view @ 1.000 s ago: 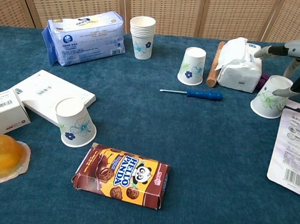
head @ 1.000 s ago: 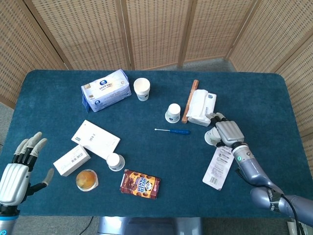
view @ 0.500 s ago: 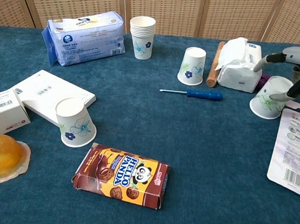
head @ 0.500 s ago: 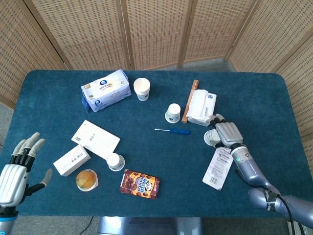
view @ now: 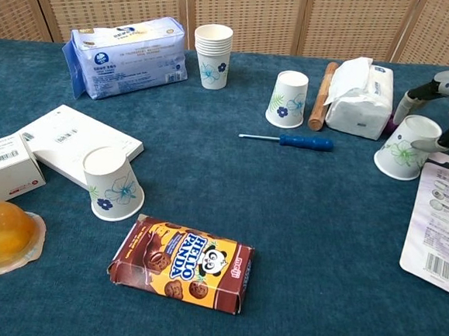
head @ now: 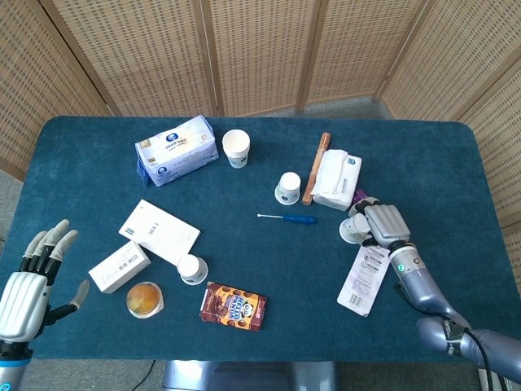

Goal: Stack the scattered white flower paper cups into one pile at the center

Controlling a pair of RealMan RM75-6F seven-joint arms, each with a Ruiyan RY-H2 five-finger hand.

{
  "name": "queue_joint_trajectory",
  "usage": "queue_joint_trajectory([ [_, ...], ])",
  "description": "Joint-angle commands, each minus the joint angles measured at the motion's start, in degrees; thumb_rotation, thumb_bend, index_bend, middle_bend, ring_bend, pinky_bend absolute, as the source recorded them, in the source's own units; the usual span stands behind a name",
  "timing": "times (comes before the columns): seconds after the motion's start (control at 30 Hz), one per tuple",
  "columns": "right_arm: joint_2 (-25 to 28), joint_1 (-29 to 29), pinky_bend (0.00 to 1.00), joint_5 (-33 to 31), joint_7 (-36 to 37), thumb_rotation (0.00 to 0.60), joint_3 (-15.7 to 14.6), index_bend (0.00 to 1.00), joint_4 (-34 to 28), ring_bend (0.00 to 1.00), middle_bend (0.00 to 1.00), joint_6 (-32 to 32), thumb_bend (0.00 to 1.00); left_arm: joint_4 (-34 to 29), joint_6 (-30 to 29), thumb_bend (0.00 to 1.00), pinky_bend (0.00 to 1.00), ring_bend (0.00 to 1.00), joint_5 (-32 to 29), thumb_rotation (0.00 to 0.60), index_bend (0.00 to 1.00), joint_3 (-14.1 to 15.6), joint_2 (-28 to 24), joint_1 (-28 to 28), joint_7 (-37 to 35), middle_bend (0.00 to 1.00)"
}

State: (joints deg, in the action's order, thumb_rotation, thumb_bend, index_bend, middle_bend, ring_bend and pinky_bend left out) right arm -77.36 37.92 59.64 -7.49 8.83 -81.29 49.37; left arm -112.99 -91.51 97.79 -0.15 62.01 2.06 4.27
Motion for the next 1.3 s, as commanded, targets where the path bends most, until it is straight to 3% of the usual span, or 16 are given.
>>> queue_joint_trajectory([
  [0.03, -0.49, -0.06, 0.67, 0.17, 0.12, 0.6, -0.07, 0.36, 0.52, 0.19, 0.31, -0.06, 0.38, -0.06, -0.12, 0.45, 0.05, 0.0, 0.06, 0.6, 0.05, -0.03, -0.06, -0.03, -0.01, 0.03],
  [0.23, -0.3, -0.31, 0.71, 0.92, -0.08, 0.6, 0.24, 0.41, -0.03, 0.28, 0.38, 0.95, 0.39, -0.11, -0.61, 0.45, 0.05, 0.0, 0.25, 0.6, 0.05, 0.09, -0.34, -0.33, -0.16, 0.03],
  [0.4, 1.96, -0.55, 0.72, 0.67, -1.76, 0.6, 0.3, 0.4, -3.63, 0.28, 0.37, 1.53, 0.39, 0.12, -0.39, 0.45, 0.05, 0.0, 0.29, 0.6, 0.05, 0.16, -0.15, -0.24, -0.33, 0.03],
  [0.87, 11.74, 0.95, 0.72, -3.37, -10.6, 0.6, 0.45, 0.4, -24.43, 0.28, 0.37, 2.53, 0.38, 0.28, 0.49, 0.45, 0.05, 0.0, 0.77, 0.6, 0.05, -0.13, 0.02, 0.67, -0.69, 0.03],
  [1.07, 11.78, 3.66, 0.72, -6.2, -16.57, 0.6, 0.43, 0.4, -30.46, 0.29, 0.37, 3.63, 0.38, 0.64, 0.49, 0.45, 0.05, 0.0, 1.04, 0.6, 0.05, -0.1, 0.05, 0.85, -1.27, 0.03],
  [1.3, 7.78, 8.48, 0.72, -13.07, -23.7, 0.6, 0.45, 0.4, -31.66, 0.28, 0.37, 4.94, 0.38, 1.5, 0.01, 0.45, 0.05, 0.0, 1.28, 0.6, 0.05, 0.16, -0.15, 0.66, -2.51, 0.03],
])
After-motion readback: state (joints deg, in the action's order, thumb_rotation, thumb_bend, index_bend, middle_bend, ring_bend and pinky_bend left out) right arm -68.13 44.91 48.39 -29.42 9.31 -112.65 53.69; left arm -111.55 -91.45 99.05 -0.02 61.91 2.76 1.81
